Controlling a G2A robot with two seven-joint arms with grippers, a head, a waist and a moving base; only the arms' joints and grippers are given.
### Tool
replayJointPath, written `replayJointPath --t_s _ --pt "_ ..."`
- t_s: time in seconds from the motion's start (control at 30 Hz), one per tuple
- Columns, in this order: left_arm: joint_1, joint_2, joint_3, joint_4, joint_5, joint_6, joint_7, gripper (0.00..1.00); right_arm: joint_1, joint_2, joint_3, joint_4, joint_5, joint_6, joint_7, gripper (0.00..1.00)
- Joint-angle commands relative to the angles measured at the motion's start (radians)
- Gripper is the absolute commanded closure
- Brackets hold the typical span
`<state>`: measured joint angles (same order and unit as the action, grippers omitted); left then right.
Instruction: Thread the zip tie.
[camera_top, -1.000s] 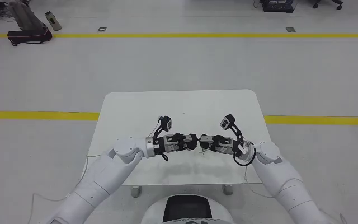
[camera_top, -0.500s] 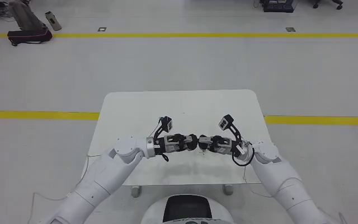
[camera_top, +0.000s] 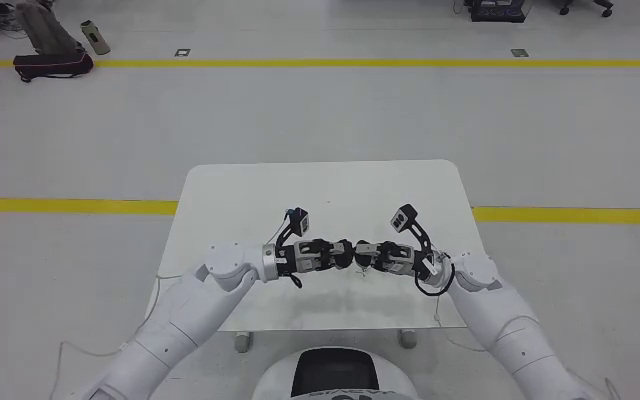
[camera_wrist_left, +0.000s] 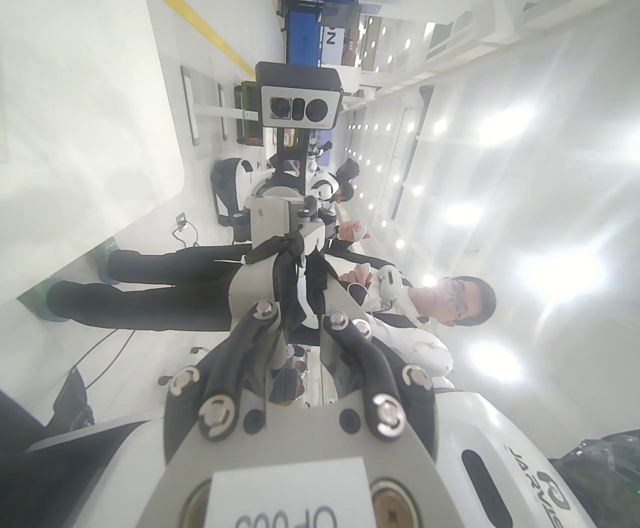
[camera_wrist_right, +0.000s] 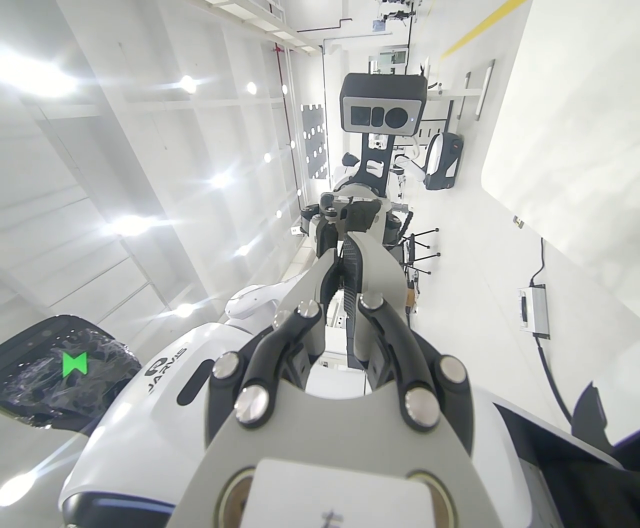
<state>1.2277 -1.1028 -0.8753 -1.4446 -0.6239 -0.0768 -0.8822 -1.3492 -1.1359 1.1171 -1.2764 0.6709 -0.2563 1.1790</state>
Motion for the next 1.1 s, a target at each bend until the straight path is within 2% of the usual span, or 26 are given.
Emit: replayJointPath --t_s 0.0,0.17,0.37,0.4,0.43,0.63,0.87,0.97,1.07 --pt "-0.002 0.0 0.001 0.002 -0.001 0.0 -0.001 0.92 0.002 0.0 -0.001 0.002 0.001 -0.001 0.004 1.0" --pt "-0.006 -0.001 0.005 0.007 -0.006 0.0 -0.004 1.0 0.005 -0.001 -0.004 0.005 0.002 -0.001 0.007 1.0" --pt "-0.011 -0.002 0.01 0.014 -0.011 0.002 -0.01 1.0 0.008 -0.002 -0.006 0.009 0.003 -0.003 0.008 1.0" --pt "-0.012 -0.003 0.011 0.015 -0.012 0.001 -0.011 1.0 0.008 -0.002 -0.006 0.01 0.003 -0.004 0.009 0.62" --pt "-0.013 -0.003 0.011 0.016 -0.014 0.001 -0.012 1.0 0.008 -0.002 -0.006 0.011 0.003 -0.006 0.012 0.0" --pt "-0.013 -0.002 0.008 0.017 -0.016 -0.005 -0.012 1.0 0.0 0.006 0.023 0.018 0.016 -0.009 0.03 0.0" --pt "-0.009 0.001 0.002 0.013 -0.018 -0.015 -0.01 1.0 -0.025 0.022 0.096 0.018 0.059 -0.003 0.051 0.0" --pt "-0.007 0.0 0.0 0.012 -0.027 -0.032 -0.006 1.0 -0.027 0.023 0.101 0.018 0.064 -0.002 0.052 0.0" --pt "-0.009 0.0 0.002 0.012 -0.02 -0.03 -0.006 1.0 -0.027 0.023 0.101 0.018 0.064 -0.002 0.052 0.0"
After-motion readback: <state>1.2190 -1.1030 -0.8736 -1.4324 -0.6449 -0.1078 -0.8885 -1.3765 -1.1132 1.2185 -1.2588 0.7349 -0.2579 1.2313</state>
